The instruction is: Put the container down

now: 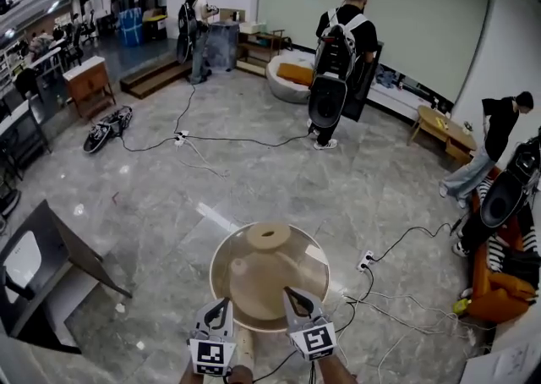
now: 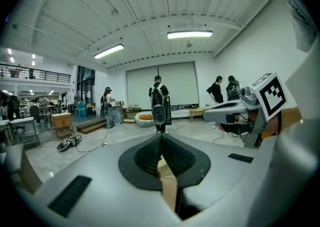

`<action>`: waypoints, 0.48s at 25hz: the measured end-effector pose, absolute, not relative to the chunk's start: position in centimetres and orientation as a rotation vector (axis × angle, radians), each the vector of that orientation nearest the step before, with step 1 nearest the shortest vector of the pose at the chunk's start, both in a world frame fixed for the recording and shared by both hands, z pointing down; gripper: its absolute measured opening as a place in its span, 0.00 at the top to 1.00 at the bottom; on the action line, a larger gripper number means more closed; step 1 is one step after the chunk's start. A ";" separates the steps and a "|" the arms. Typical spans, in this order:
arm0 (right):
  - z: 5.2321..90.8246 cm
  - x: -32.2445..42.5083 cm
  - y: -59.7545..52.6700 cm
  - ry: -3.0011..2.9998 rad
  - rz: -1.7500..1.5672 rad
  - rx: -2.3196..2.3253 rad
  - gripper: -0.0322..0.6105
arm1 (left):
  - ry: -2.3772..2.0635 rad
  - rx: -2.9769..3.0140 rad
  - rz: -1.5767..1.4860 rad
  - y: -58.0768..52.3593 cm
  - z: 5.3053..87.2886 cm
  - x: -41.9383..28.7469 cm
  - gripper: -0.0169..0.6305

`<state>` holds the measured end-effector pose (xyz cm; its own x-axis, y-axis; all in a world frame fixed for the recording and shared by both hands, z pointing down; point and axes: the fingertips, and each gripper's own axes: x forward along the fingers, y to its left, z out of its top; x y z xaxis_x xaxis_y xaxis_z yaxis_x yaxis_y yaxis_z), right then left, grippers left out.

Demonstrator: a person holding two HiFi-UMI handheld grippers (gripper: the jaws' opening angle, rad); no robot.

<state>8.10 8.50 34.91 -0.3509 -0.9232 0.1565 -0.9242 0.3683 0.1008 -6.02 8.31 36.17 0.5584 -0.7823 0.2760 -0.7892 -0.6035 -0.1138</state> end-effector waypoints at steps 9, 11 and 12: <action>29.9 9.4 18.8 -2.444 -0.061 1.708 0.95 | -1.470 2.761 0.374 17.3 30.3 -7.3 0.95; 29.5 10.0 21.2 -2.442 -0.063 1.729 0.95 | -1.475 2.749 0.371 19.4 30.2 -7.3 0.95; 29.4 10.4 22.4 -2.437 -0.060 1.739 0.95 | -1.477 2.741 0.368 20.4 30.3 -7.2 0.95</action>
